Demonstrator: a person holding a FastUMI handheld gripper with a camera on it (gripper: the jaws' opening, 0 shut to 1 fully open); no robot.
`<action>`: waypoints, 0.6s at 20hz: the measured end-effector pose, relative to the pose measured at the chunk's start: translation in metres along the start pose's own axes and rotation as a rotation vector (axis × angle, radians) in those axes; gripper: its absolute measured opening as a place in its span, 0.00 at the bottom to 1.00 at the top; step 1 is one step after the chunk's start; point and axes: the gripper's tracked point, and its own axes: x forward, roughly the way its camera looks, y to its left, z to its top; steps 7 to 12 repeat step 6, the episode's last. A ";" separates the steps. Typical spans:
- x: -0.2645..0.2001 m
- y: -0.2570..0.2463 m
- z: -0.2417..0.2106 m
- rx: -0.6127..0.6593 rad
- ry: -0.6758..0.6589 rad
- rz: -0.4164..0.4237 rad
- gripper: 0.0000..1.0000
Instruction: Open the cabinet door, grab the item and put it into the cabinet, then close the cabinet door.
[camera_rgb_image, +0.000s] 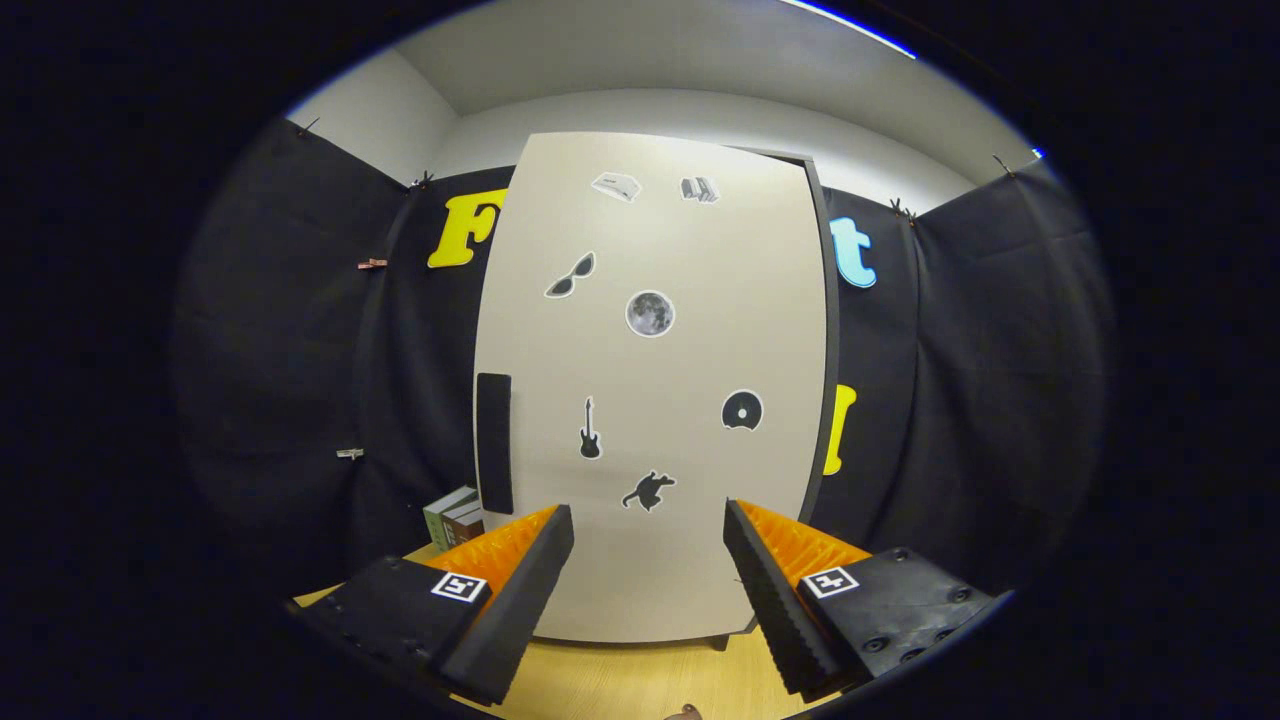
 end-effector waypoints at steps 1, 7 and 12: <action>0.000 0.001 0.000 -0.005 -0.001 0.003 0.98; 0.000 0.004 -0.010 -0.002 0.025 0.008 0.98; 0.000 0.004 -0.010 -0.002 0.025 0.008 0.98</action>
